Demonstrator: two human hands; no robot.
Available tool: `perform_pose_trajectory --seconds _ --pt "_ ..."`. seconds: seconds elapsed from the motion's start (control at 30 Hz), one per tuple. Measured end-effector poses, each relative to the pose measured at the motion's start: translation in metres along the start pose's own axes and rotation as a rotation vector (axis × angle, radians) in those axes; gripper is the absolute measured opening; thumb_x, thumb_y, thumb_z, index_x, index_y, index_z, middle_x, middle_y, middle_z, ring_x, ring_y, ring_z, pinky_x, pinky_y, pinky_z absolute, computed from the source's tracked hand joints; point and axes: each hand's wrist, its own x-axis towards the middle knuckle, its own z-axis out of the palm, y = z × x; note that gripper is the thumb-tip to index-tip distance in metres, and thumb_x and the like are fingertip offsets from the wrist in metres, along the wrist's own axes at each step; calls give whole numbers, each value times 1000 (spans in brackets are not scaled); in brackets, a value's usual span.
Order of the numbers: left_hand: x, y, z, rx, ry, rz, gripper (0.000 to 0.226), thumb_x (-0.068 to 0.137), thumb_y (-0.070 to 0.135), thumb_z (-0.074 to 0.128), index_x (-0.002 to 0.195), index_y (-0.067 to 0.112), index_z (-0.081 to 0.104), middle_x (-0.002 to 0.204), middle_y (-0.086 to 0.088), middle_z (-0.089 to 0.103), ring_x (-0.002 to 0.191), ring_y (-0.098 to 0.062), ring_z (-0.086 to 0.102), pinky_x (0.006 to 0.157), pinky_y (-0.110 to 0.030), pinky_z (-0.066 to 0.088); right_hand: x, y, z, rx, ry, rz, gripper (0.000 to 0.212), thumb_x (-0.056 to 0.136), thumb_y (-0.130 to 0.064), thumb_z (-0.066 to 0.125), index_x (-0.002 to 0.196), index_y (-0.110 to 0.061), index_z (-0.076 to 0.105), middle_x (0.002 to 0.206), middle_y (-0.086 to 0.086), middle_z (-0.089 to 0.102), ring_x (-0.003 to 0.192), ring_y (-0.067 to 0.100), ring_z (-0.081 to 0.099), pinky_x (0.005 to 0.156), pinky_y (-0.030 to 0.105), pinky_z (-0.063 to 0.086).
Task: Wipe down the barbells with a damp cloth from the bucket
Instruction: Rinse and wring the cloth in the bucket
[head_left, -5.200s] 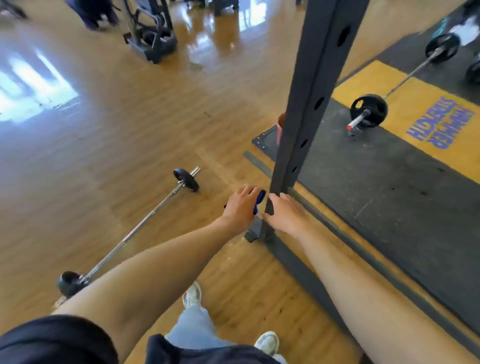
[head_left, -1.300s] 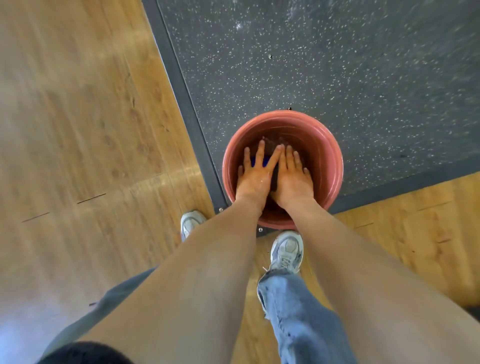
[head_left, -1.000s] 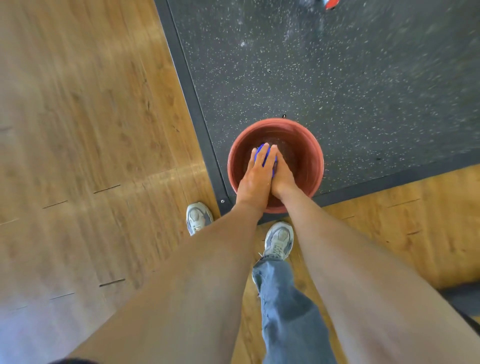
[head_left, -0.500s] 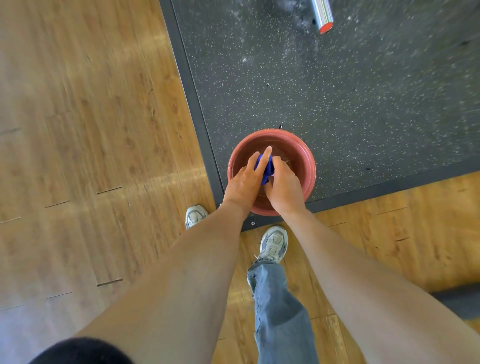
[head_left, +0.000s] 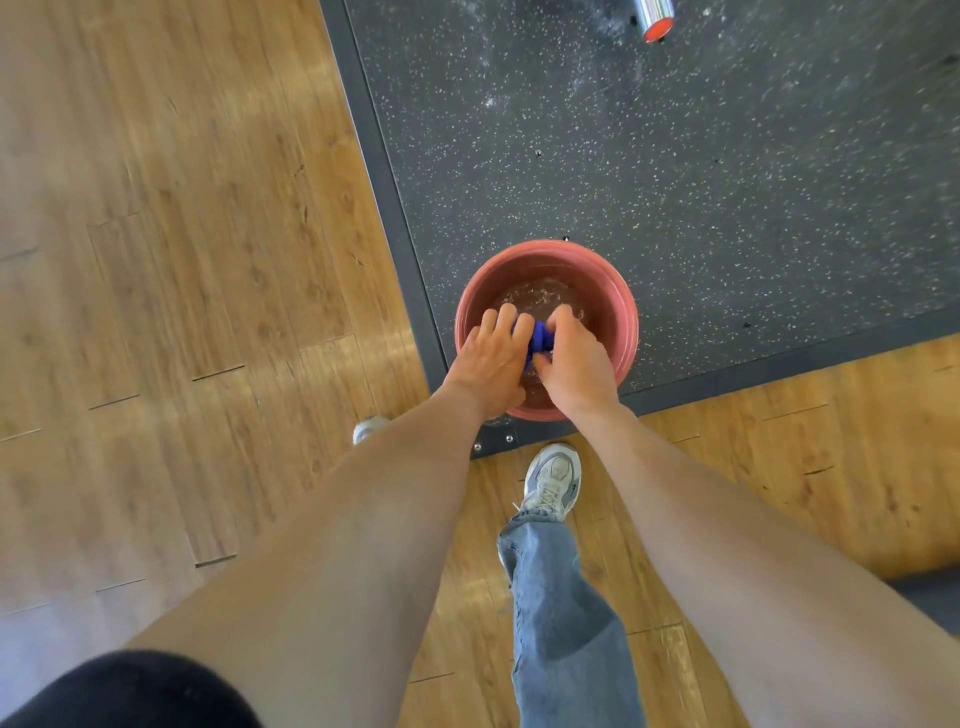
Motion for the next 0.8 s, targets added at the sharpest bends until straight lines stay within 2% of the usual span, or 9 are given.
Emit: perform_pose_trajectory --seconds 0.07,0.13,0.2,0.3,0.37,0.47,0.57,0.7,0.8 --pt "3 -3 6 -9 6 -3 57 75 15 74 124 11 46 120 -9 47 101 -26 46 86 -36 52 6 1 2 224 -71 81 51 88 -1 69 128 -17 41 99 1 61 86 23 64 77 37 54" --pt "11 -5 13 -5 34 -22 46 86 13 70 126 9 48 117 -10 51 98 -26 50 83 -38 54 14 -1 6 314 -169 98 62 85 5 66 137 -20 43 102 0 62 91 20 62 79 30 48" --pt "22 -6 18 33 -7 -7 42 94 9 63 133 8 47 119 -11 56 102 -27 56 83 -38 55 24 5 12 249 -207 62 49 80 7 67 121 -19 58 105 1 66 95 22 63 79 31 49" --pt "34 -9 24 136 -99 10 32 100 7 53 131 6 47 115 -11 65 101 -32 67 75 -37 51 28 15 23 217 -125 53 33 75 7 72 101 -14 66 96 3 70 89 24 65 75 36 55" --pt "38 -12 27 214 -144 14 31 101 5 49 133 4 47 115 -12 68 101 -33 70 71 -36 47 27 19 31 246 -91 38 36 73 8 76 102 -11 69 96 5 71 89 24 66 77 36 56" --pt "38 -10 32 271 -186 22 35 102 1 45 137 3 47 121 -13 68 107 -34 69 72 -37 46 21 25 40 244 -70 -1 37 72 5 78 104 -14 71 97 5 73 92 24 68 84 44 58" --pt "35 -10 33 303 -217 26 31 102 1 45 132 4 52 121 -12 68 106 -34 69 72 -36 47 12 27 45 215 -23 -26 38 77 1 81 112 -12 72 103 7 74 96 25 68 90 41 56" --pt "28 -9 25 293 -152 44 30 101 2 49 131 5 48 116 -12 68 101 -34 70 68 -36 48 1 22 44 103 88 -34 25 84 -7 78 108 -11 70 96 8 73 91 30 66 85 47 55" --pt "19 -7 21 182 -95 32 38 100 5 55 135 7 42 123 -12 61 106 -32 67 71 -37 51 -4 17 42 -98 83 -44 24 91 -12 72 114 -12 63 99 11 72 95 36 66 84 50 54"
